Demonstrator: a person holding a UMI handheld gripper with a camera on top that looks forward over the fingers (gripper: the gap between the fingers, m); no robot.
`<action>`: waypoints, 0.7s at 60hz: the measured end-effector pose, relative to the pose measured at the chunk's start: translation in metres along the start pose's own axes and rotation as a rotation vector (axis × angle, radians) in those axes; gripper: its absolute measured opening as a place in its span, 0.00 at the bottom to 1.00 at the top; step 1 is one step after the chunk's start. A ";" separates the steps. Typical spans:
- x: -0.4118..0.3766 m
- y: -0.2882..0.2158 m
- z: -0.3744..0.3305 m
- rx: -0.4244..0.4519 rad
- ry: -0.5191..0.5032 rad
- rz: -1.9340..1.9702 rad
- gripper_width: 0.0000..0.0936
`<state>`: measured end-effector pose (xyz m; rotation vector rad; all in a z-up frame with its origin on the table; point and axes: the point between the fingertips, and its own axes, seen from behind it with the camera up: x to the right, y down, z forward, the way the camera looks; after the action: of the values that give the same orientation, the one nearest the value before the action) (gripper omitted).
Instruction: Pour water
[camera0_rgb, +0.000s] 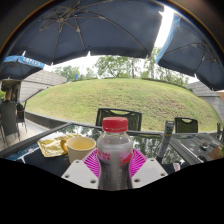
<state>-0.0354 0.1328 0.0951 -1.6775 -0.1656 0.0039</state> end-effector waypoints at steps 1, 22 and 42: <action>0.003 -0.003 0.001 -0.001 0.008 -0.035 0.34; 0.014 -0.050 0.082 -0.023 0.138 -1.598 0.34; -0.019 -0.074 0.100 -0.005 0.176 -2.335 0.34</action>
<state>-0.0721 0.2371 0.1554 -0.6036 -1.7969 -1.7886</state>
